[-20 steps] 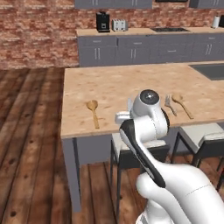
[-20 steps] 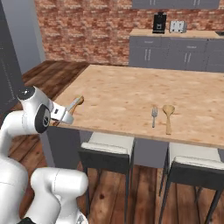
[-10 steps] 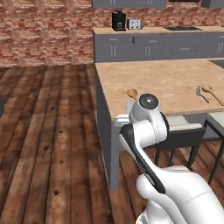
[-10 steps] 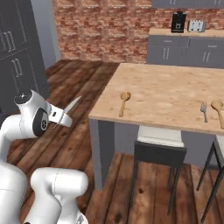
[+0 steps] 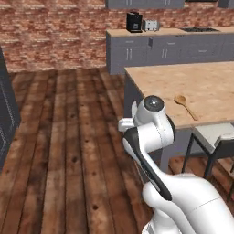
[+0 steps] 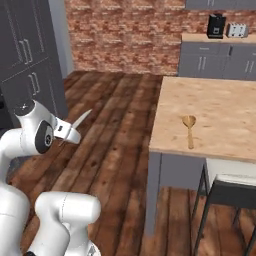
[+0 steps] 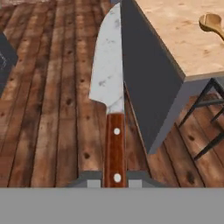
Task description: Pick up the metallic utensils from the counter and place them in the open drawer. Make sure not to pick up any wooden utensils.
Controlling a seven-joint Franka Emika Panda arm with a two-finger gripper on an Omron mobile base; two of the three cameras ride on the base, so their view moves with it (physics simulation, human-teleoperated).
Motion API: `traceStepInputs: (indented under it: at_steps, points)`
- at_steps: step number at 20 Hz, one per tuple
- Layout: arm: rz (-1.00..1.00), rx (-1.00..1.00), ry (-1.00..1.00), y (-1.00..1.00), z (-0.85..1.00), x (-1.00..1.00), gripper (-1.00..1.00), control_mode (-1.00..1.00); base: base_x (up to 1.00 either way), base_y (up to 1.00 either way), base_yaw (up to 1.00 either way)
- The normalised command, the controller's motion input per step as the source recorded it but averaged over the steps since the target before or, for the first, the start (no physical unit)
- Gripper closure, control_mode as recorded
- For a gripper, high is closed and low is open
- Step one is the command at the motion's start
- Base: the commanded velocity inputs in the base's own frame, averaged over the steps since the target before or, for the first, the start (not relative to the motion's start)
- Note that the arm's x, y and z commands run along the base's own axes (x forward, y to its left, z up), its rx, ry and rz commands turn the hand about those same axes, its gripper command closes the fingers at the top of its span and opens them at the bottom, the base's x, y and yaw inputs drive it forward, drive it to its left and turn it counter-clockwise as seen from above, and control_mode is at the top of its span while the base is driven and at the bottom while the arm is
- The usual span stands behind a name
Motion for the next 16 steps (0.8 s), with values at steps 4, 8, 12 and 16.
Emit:
traceStepInputs:
  at_steps: [4,8,12,16]
  points:
    - [0.00,0.00,0.00,0.00,0.00,0.00,1.00,1.00,1.00,1.00,-0.26]
    - [0.00,0.00,0.00,0.00,0.00,0.00,1.00,1.00,1.00,1.00,-0.22]
    - [0.00,0.00,0.00,0.00,0.00,0.00,1.00,1.00,1.00,0.98,-0.15]
    - [0.00,0.00,0.00,0.00,0.00,0.00,1.00,1.00,1.00,0.37,-0.01]
